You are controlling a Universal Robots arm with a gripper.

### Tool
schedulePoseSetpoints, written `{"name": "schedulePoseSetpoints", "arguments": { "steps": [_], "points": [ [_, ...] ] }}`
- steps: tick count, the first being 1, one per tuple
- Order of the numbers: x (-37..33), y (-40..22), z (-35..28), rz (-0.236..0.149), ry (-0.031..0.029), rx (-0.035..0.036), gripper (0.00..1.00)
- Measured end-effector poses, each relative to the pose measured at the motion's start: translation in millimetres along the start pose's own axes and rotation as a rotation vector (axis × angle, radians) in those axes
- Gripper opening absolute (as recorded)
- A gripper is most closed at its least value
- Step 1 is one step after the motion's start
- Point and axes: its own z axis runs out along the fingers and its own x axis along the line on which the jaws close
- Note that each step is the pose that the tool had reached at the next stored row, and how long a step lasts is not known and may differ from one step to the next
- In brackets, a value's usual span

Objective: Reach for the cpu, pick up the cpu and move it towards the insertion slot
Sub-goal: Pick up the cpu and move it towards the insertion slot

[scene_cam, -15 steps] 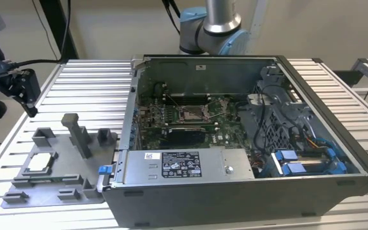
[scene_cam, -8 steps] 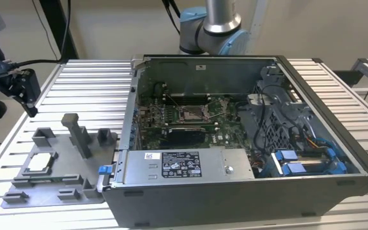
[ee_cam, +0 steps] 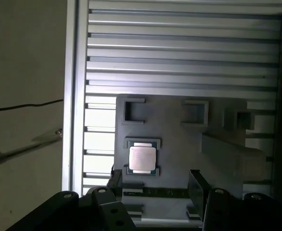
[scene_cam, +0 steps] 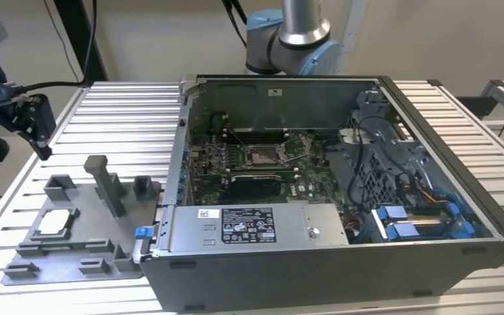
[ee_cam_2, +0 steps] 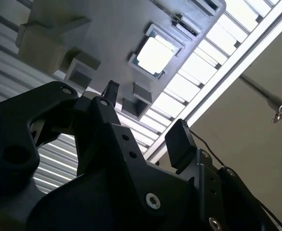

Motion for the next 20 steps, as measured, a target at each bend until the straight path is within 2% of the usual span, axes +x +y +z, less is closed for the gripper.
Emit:
{"name": "schedulePoseSetpoints", "arguments": {
  "steps": [10, 20],
  "points": [
    [0.0, -0.1, 1.5, 0.000, -0.0002, -0.0023, 1.00],
    [0.0, -0.6, 12.9, 0.000, 0.0000, -0.0022, 1.00]
  ]
}}
